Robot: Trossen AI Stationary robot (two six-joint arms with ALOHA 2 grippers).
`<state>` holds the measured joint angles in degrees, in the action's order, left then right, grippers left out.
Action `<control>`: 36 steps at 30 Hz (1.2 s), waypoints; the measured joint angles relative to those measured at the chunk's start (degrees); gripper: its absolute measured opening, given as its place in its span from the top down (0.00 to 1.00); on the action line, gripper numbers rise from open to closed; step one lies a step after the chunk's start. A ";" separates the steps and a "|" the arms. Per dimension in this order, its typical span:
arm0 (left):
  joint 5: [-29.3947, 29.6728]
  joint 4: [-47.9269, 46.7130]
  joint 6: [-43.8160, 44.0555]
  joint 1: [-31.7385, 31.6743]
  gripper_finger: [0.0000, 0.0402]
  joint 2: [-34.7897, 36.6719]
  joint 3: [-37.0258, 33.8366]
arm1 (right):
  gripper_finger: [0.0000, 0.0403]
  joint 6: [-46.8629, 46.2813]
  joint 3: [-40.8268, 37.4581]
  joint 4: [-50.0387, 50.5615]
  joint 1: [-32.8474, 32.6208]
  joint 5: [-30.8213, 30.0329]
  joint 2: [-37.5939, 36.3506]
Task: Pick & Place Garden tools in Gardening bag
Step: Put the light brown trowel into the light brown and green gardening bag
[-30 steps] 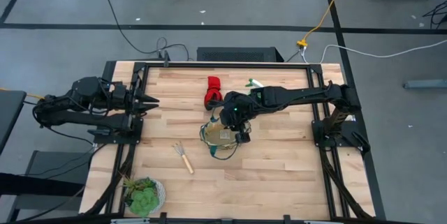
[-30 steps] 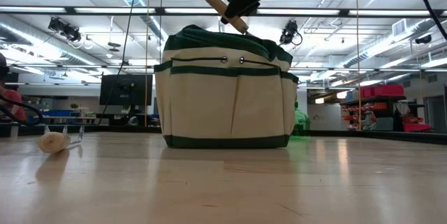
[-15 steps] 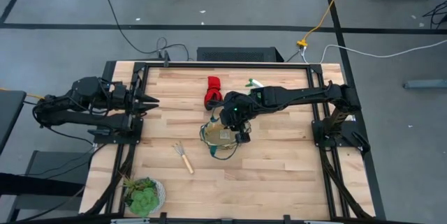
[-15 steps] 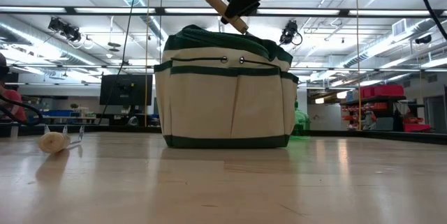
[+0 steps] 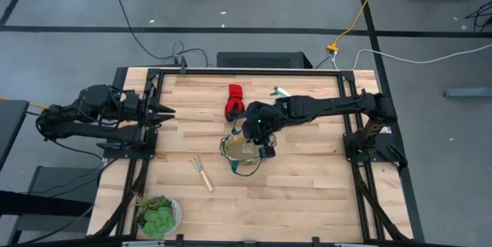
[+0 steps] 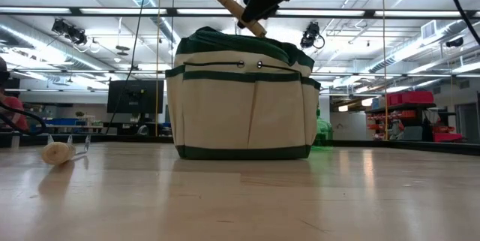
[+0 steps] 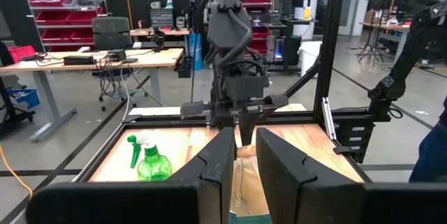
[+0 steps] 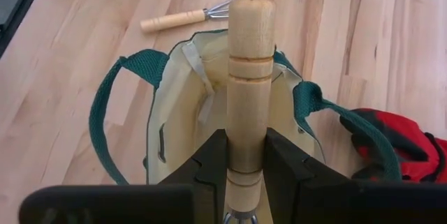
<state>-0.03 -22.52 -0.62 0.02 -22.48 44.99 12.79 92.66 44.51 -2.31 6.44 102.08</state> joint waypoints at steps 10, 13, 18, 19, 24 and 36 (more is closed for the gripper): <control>0.00 0.00 -0.02 0.01 0.82 0.00 0.00 | 0.83 0.29 -5.94 -3.67 0.00 -2.54 0.00; 0.00 -0.01 -0.02 0.01 0.82 0.00 0.00 | 0.83 0.38 -6.41 -3.89 0.00 -2.60 0.00; 0.00 -0.02 0.00 0.01 0.82 0.00 0.00 | 0.83 0.25 -6.49 -5.07 0.00 -2.58 0.00; 0.00 0.00 -0.01 0.01 0.82 -0.01 0.00 | 0.83 0.25 -6.49 -5.07 0.00 -2.58 0.00; 0.00 -0.02 -0.02 0.01 0.82 0.00 0.00 | 0.82 0.25 -6.49 -5.11 0.00 -2.58 0.00; 0.01 -0.02 -0.01 0.00 0.82 0.00 0.00 | 0.66 -0.44 -6.49 -4.82 0.00 -2.41 0.00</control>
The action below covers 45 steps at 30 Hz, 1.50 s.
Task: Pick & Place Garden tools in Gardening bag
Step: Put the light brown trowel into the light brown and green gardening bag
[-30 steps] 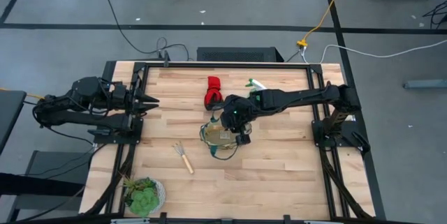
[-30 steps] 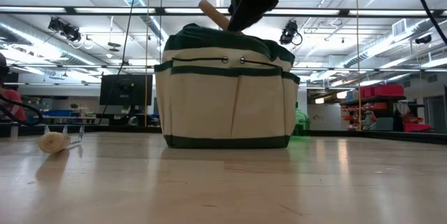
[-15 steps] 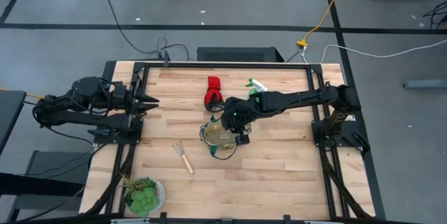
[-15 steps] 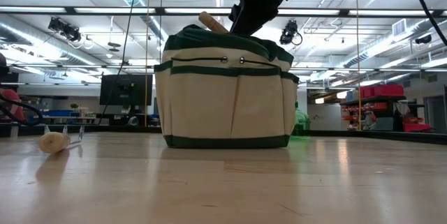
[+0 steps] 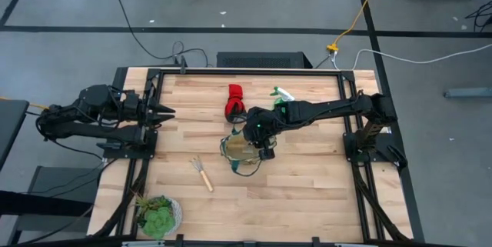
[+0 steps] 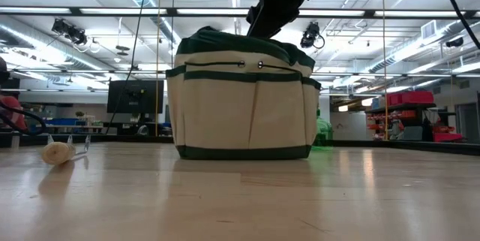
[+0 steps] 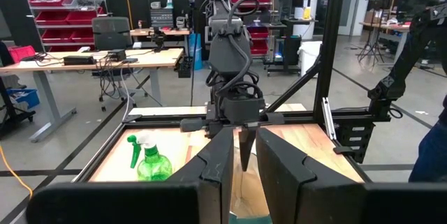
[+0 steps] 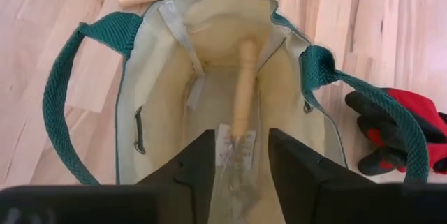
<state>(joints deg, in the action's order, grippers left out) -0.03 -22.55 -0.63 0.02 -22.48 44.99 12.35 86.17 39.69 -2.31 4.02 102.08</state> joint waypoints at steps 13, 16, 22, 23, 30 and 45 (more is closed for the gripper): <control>0.01 0.00 0.01 0.01 0.82 0.00 0.00 | 0.62 -0.03 0.00 0.16 0.00 0.03 0.00; 0.01 0.02 -0.01 -0.01 0.82 0.00 0.00 | 0.62 0.14 0.00 0.14 0.00 0.03 0.00; 0.00 0.00 0.00 0.00 0.82 -0.02 0.00 | 0.62 0.14 0.00 -0.16 0.00 -0.18 -2.46; 0.01 0.02 -0.01 0.01 0.82 0.00 0.00 | 0.62 0.13 0.00 -0.37 0.00 -0.57 -3.21; 0.00 0.01 -0.01 0.00 0.82 0.00 0.00 | 0.63 -0.59 0.00 -0.58 0.00 -7.43 -9.26; -0.01 0.02 -0.01 -0.01 0.82 0.00 0.00 | 0.84 -4.38 0.02 -0.21 1.34 -8.10 -17.69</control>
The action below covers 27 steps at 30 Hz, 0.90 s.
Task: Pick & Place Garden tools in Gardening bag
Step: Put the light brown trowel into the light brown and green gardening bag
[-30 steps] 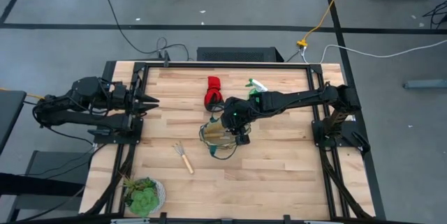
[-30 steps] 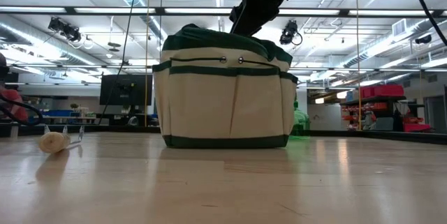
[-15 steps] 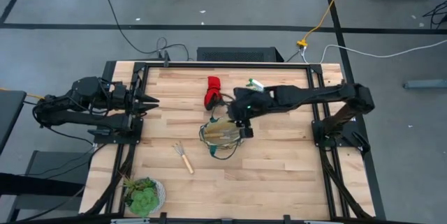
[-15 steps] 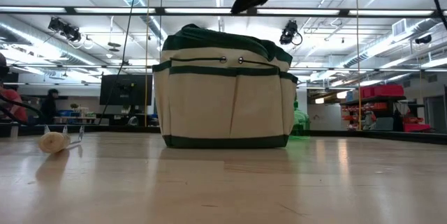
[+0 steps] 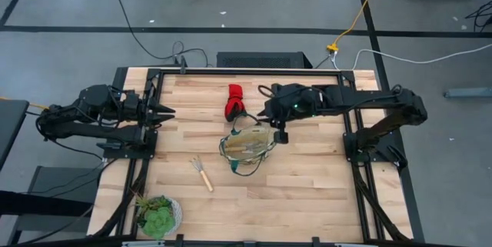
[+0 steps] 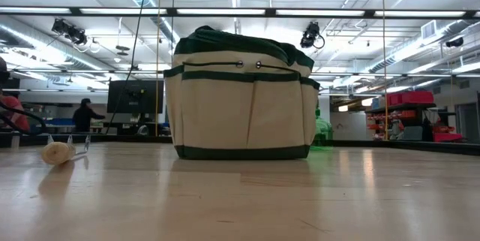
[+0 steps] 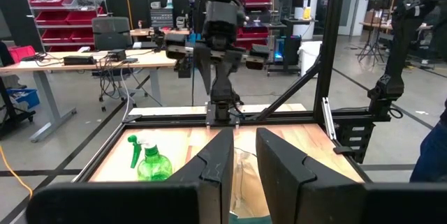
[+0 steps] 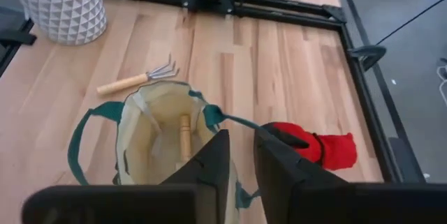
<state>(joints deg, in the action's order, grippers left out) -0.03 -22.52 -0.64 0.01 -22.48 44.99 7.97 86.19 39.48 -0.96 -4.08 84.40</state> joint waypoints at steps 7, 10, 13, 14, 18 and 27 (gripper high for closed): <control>0.02 0.00 0.00 0.01 0.82 -0.02 0.00 | 0.91 0.00 0.04 0.13 0.36 0.00 -0.60; 0.01 -0.01 0.02 0.01 0.82 -0.01 0.00 | 0.93 0.00 0.04 0.44 0.58 0.00 -0.58; 0.00 -0.01 0.01 0.00 0.82 0.00 0.00 | 0.95 0.00 0.04 0.50 0.97 0.00 -0.58; 0.00 -0.01 0.02 0.01 0.82 -0.02 0.00 | 0.96 0.00 0.04 0.52 1.04 0.00 -0.58; 0.00 -0.02 0.01 0.02 0.82 -0.02 0.00 | 0.99 0.00 0.04 0.39 1.44 0.00 -0.58; 0.00 -0.02 0.00 0.02 0.82 -0.02 0.00 | 0.99 0.00 0.04 0.00 2.55 -0.01 -2.02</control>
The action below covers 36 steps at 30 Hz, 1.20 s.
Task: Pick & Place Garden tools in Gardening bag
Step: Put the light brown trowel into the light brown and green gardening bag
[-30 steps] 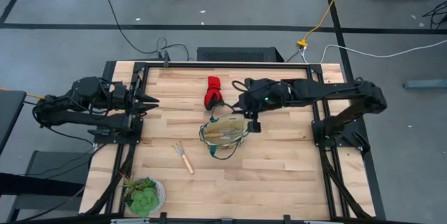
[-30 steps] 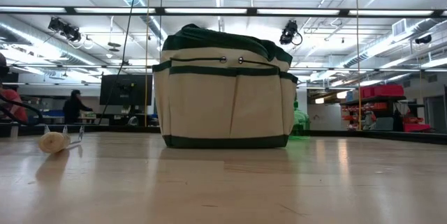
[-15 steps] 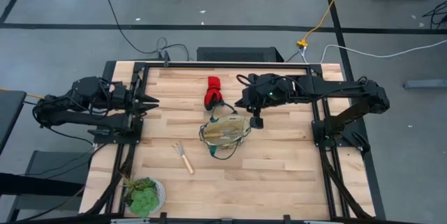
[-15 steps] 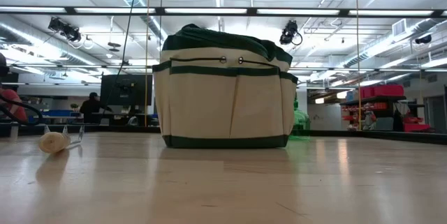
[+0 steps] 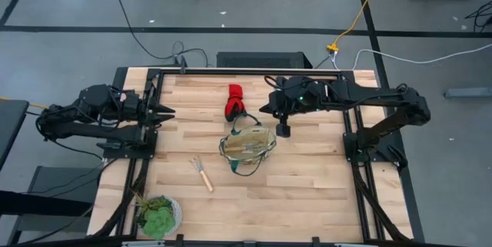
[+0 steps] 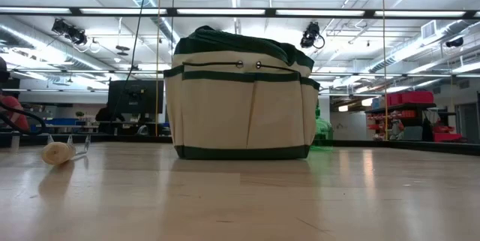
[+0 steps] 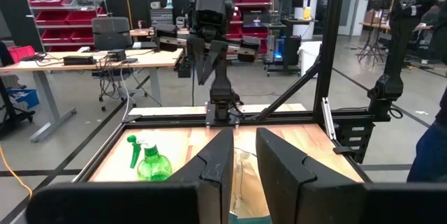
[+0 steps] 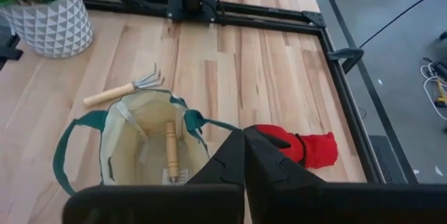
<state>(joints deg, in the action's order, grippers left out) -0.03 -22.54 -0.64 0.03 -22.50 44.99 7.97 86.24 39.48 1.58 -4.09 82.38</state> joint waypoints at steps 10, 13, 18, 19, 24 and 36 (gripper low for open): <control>0.00 0.00 0.00 0.00 0.82 0.00 0.00 | 1.00 0.00 0.00 -0.11 0.48 -0.68 -1.96; 0.00 0.01 0.01 -0.01 0.82 0.01 0.00 | 1.00 0.00 0.00 0.02 1.07 -1.04 -2.37; 0.00 0.00 0.02 0.00 0.82 0.00 0.00 | 1.00 0.01 0.00 0.17 2.33 -1.08 -3.08; 0.00 0.02 0.00 0.00 0.82 0.02 0.00 | 1.00 0.00 0.00 0.11 2.57 -1.07 -3.18; 0.01 0.00 0.00 0.00 0.82 0.00 0.00 | 1.00 0.01 0.00 0.43 3.92 -1.05 -3.57; 0.01 0.00 0.01 -0.01 0.82 0.01 0.00 | 1.00 1.14 -0.02 0.26 9.39 -1.08 -4.51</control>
<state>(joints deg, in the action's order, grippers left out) -0.03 -22.55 -0.63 0.03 -22.49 44.99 9.11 86.21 39.74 10.97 -5.17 77.87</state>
